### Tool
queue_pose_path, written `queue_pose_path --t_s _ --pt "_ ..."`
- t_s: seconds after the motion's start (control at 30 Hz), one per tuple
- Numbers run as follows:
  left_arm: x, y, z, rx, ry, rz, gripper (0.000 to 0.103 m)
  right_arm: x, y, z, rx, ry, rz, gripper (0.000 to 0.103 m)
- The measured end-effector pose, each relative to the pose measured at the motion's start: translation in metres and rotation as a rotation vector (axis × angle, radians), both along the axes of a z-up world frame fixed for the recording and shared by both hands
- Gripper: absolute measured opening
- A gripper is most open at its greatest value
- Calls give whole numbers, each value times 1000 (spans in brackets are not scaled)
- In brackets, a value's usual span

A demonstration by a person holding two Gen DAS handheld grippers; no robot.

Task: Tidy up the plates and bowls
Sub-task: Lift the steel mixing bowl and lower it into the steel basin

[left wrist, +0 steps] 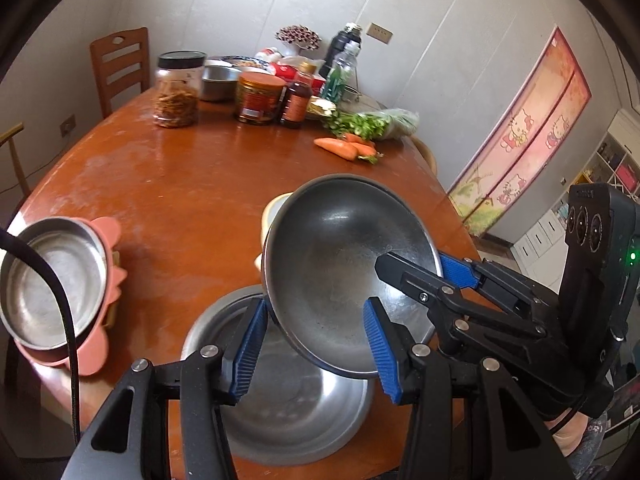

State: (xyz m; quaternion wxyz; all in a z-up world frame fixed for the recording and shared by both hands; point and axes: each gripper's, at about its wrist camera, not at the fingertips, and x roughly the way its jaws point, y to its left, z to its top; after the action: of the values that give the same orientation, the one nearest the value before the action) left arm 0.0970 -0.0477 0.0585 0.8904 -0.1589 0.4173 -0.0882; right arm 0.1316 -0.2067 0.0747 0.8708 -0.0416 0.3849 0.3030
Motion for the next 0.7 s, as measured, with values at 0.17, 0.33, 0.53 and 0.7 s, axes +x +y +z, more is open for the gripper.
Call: queue_pose_path --t_s 0.17,0.33,0.53,0.7 --pt "-16 18 -4 -1 -9 20 50 -12 21 -2 1 3 21 38" --pt "-25 28 -11 -5 -7 22 50 -22 33 -7 -15 13 33 38" --pt "-31 32 -22 1 5 11 50 -30 38 -17 -29 28 29 39" --pt "-34 31 -32 14 23 1 50 -34 38 -28 -36 49 24 38"
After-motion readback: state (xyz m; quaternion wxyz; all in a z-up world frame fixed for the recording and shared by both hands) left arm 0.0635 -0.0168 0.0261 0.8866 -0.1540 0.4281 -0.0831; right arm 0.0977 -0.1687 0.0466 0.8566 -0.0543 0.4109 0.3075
